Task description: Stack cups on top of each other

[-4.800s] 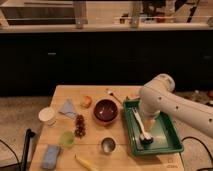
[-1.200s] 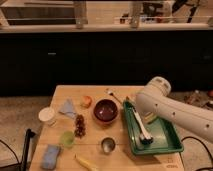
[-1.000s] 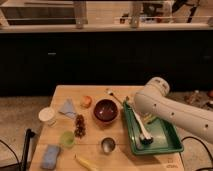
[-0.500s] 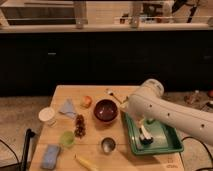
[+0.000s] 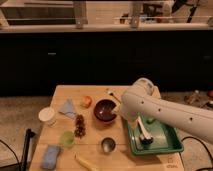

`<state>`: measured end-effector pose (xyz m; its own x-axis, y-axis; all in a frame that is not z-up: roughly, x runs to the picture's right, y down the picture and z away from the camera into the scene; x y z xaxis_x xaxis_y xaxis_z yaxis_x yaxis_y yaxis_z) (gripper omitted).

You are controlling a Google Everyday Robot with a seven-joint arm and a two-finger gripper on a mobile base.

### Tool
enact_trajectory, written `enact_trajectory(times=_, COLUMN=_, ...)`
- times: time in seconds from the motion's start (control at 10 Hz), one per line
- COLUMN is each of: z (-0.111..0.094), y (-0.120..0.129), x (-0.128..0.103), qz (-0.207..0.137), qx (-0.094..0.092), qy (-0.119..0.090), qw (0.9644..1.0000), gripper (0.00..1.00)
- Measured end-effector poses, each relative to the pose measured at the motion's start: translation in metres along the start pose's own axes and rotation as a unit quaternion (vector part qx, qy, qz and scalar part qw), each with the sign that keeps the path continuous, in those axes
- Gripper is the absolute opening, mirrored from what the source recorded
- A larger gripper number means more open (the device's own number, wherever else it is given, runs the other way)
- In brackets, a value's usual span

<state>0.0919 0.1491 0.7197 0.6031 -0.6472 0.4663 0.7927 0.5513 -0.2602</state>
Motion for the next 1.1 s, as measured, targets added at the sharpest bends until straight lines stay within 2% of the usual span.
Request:
enact_trajectory(times=0.5, z=0.009, y=-0.013, x=-0.024, qz=-0.024, qx=-0.028, qy=-0.044, qw=0.9984, gripper=0.80)
enact_trajectory(times=0.7, z=0.013, y=-0.014, x=-0.031, qz=-0.034, qx=-0.035, qy=-0.054, qw=0.9973, gripper=0.80)
enact_trajectory(times=1.1, z=0.029, y=-0.015, x=-0.052, qz=-0.092, qx=-0.067, qy=-0.080, qw=0.9903, gripper=0.80)
